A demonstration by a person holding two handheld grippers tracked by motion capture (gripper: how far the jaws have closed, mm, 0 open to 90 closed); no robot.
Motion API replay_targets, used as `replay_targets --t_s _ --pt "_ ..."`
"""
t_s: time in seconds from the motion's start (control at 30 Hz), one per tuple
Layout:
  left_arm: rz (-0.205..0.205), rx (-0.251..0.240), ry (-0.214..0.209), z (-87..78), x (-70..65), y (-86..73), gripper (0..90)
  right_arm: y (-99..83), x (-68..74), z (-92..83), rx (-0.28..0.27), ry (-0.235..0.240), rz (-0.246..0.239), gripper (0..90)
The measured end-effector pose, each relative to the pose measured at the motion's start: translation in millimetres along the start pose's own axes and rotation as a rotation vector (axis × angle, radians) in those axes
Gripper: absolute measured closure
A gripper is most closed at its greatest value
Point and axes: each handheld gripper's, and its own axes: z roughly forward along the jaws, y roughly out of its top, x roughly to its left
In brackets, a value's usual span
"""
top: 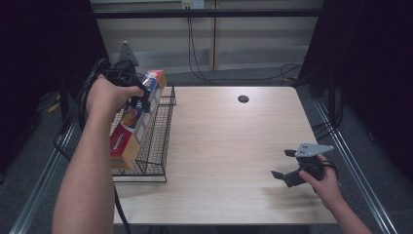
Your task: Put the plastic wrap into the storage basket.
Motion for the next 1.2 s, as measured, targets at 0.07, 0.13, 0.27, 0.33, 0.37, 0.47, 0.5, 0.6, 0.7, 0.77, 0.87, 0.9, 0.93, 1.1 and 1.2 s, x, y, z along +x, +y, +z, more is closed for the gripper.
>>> replay_targets --t_s 0.07,0.13,0.27,0.33,0.37,0.47,0.5,0.6,0.7,0.77,0.87,0.9,0.93,1.1,1.2 --pt "-0.011 -0.003 -0.001 -0.7 0.5 0.0 44.3 0.2 -0.3 -0.7 -0.001 0.000 0.001 1.8" --pt "-0.014 -0.010 0.002 -2.3 3.3 0.1 44.4 0.1 -0.3 -0.8 -0.001 0.000 0.002 1.7" --pt "-0.027 -0.012 0.007 -5.1 8.4 0.4 44.4 -0.4 -1.1 -0.8 -0.002 0.004 0.008 1.8" --pt "-0.034 -0.013 0.002 -6.0 10.6 0.1 44.4 -0.3 -1.0 -0.5 -0.001 0.004 0.006 1.8" --pt "-0.034 -0.013 0.002 -6.0 10.6 0.1 44.4 -0.3 -1.0 -0.5 -0.001 0.004 0.006 1.8" --pt "-0.041 -0.015 0.013 -7.7 14.2 0.6 44.4 -0.2 -0.7 -0.5 -0.001 0.002 0.004 1.7" --pt "-0.041 -0.015 0.013 -7.7 14.2 0.6 44.4 -0.3 -0.6 -0.6 0.000 0.002 0.005 1.7" --pt "-0.049 -0.018 0.025 -9.3 17.9 1.1 44.4 -0.9 -0.7 -0.2 0.003 0.003 0.004 1.8" --pt "-0.058 -0.021 0.015 -11.2 22.9 1.1 44.4 -0.6 -1.0 -0.7 0.005 0.010 0.007 1.8" --pt "-0.070 -0.026 0.016 -11.6 25.2 0.7 44.4 -0.4 -1.4 -0.7 0.004 0.010 0.006 1.8" --pt "-0.081 -0.031 0.024 -13.0 31.1 0.9 44.4 -0.4 -0.9 -0.7 0.003 0.008 0.005 1.8" --pt "-0.081 -0.031 0.024 -13.0 31.1 0.9 44.4 -0.4 -0.8 -0.6 0.000 0.004 0.005 1.8" --pt "-0.086 -0.032 0.023 -13.9 33.5 0.9 44.4 -0.4 -0.7 -0.6 0.000 0.002 0.005 1.8" --pt "-0.097 -0.029 0.022 -16.3 39.8 1.0 44.4 -0.8 -0.8 -0.1 0.002 0.003 0.004 1.8" --pt "-0.109 -0.037 0.033 -17.3 44.5 1.3 44.4 -0.7 -0.6 0.3 0.002 0.002 0.001 1.8"
